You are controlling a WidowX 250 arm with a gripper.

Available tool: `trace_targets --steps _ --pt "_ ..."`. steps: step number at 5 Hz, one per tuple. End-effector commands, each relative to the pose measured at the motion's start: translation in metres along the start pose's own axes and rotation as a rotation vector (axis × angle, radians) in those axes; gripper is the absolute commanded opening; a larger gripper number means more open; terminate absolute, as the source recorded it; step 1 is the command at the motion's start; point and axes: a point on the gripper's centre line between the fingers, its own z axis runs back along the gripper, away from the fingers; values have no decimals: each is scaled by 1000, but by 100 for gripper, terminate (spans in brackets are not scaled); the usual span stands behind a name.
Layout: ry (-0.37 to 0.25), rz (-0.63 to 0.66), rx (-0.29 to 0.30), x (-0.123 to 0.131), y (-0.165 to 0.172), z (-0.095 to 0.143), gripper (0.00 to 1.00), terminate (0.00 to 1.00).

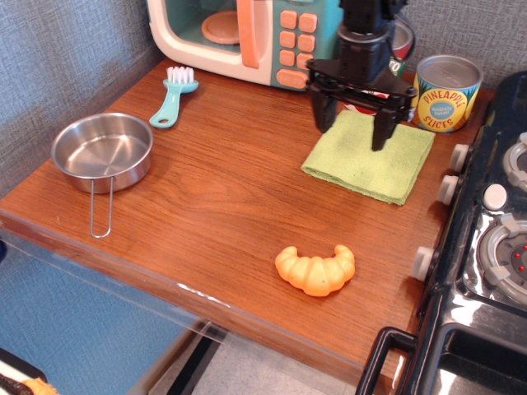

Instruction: Slide the folded cloth to the right of the blue utensil

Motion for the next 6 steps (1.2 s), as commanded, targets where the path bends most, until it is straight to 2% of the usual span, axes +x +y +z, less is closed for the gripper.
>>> trace_targets --steps 1,3,4,5,6 --pt "-20 22 27 19 0 -14 100 0" --pt "57 57 48 -1 11 -59 100 0" --pt "65 33 106 -6 22 -58 100 0" --pt "53 64 146 -7 52 -50 100 0" --pt "33 109 162 -8 85 -36 100 0"
